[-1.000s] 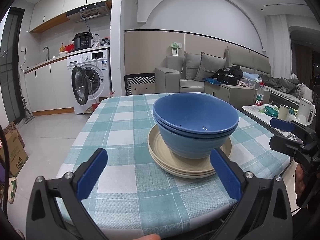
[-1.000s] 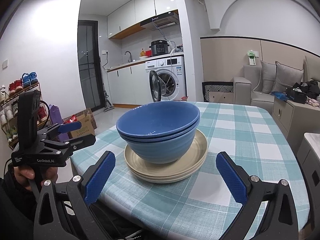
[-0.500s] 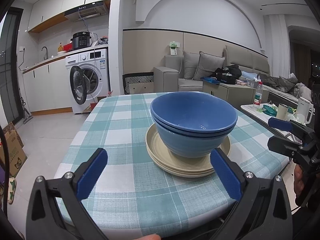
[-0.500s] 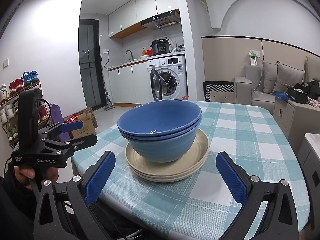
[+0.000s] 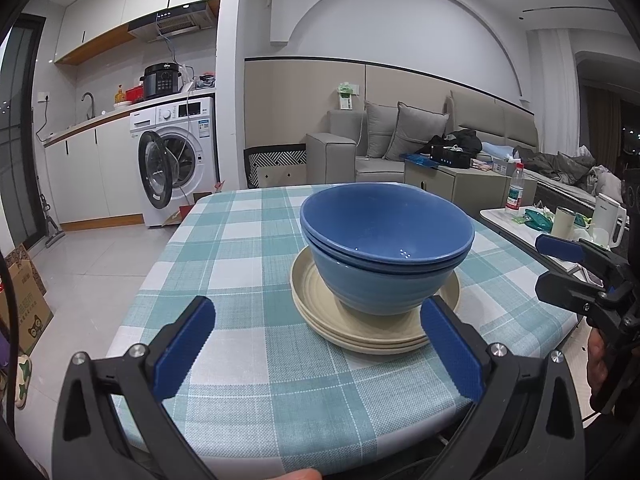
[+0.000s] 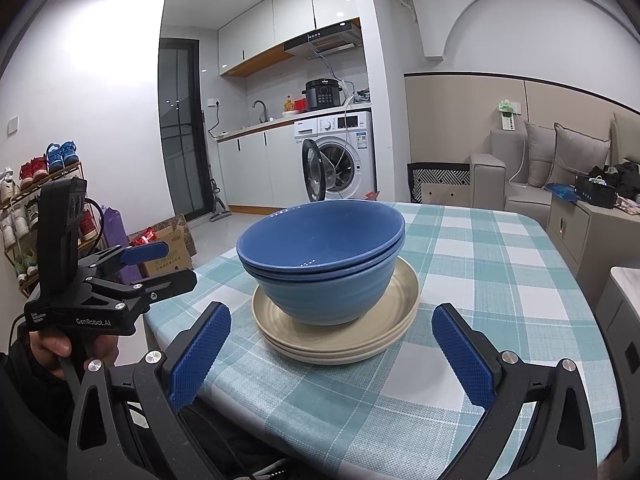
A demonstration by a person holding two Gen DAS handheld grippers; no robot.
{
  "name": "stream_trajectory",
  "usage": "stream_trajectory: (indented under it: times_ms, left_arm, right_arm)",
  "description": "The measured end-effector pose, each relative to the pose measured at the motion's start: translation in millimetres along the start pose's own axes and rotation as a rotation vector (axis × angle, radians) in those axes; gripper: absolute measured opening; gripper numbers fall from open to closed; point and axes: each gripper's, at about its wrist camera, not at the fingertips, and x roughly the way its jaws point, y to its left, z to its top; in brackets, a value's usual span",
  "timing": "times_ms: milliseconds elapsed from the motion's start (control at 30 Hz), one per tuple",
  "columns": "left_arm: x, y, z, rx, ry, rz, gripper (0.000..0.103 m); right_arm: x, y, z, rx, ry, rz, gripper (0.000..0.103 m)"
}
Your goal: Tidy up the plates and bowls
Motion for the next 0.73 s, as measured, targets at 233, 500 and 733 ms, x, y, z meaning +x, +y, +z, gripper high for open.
stream_trajectory:
  times_ms: [233,500,733]
  left_arm:
    - [-0.1,0.1,0.2,-0.001,-0.001,-0.001,0.103]
    - [0.0,-0.2,-0.6,-0.002,-0.002,-0.007,0.103]
    - [0.2,-1.5,1.0,0.0,-0.002,-0.008,0.103]
  right_arm:
    - [0.0,0.9,-0.5,0.001,0.001,0.002,0.102]
    - [0.1,0.8,-0.6,0.001,0.002,0.001,0.102]
    - [0.0,0.8,-0.5,0.001,0.001,0.002,0.102]
